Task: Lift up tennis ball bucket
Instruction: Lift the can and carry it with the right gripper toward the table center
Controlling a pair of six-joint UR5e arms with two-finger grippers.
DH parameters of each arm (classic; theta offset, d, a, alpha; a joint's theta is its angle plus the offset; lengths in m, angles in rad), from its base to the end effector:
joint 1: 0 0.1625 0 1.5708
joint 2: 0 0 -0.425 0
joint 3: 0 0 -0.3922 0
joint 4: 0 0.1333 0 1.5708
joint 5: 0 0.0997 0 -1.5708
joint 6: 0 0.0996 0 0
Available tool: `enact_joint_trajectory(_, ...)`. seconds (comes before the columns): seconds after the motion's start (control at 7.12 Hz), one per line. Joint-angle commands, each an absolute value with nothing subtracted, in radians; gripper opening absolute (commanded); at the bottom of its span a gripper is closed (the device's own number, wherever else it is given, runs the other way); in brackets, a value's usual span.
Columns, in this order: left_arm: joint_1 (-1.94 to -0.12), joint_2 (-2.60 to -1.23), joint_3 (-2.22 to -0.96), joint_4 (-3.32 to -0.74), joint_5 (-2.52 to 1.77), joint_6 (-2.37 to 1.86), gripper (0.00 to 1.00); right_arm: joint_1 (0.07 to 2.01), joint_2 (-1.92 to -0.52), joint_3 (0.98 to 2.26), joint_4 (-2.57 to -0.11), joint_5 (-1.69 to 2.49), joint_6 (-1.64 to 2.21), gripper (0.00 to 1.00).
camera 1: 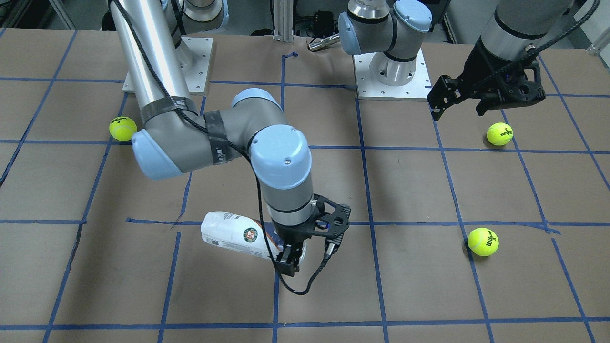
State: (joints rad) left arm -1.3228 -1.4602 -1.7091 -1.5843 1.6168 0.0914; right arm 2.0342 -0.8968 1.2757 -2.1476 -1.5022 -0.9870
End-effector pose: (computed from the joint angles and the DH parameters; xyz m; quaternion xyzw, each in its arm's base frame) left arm -0.0166 -0.4588 0.4705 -0.0777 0.9965 0.0242 0.0192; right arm 0.4592 -0.6055 0.2717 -0.6622 0.7420 -0.1042 0.0074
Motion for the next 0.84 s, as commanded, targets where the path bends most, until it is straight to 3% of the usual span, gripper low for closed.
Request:
enact_joint_trajectory(0.0,-1.309,-1.46,-1.71,-1.585,1.617,0.097,1.0,2.123,-0.859,1.278,-2.164,-1.505,-1.008,0.4)
enact_joint_trajectory(0.28,-1.305,-1.462,-1.71,-1.589,1.618,0.097,1.0,2.129,-0.848,1.279,-2.164,-1.52,-1.017,0.41)
enact_joint_trajectory(0.42,-1.305,-1.462,-1.71,-1.592,1.618,0.097,1.0,2.129,-0.842,1.279,-2.169,-1.516,-1.016,0.52)
enact_joint_trajectory(0.56,-1.307,-1.463,-1.712,-1.592,1.618,0.097,1.0,2.129,-0.836,1.282,-2.243,-1.514,-1.022,0.81)
enact_joint_trajectory(0.7,-1.305,-1.463,-1.71,-1.592,1.621,0.097,1.0,2.129,-0.816,1.295,-2.285,-1.516,-1.006,1.0)
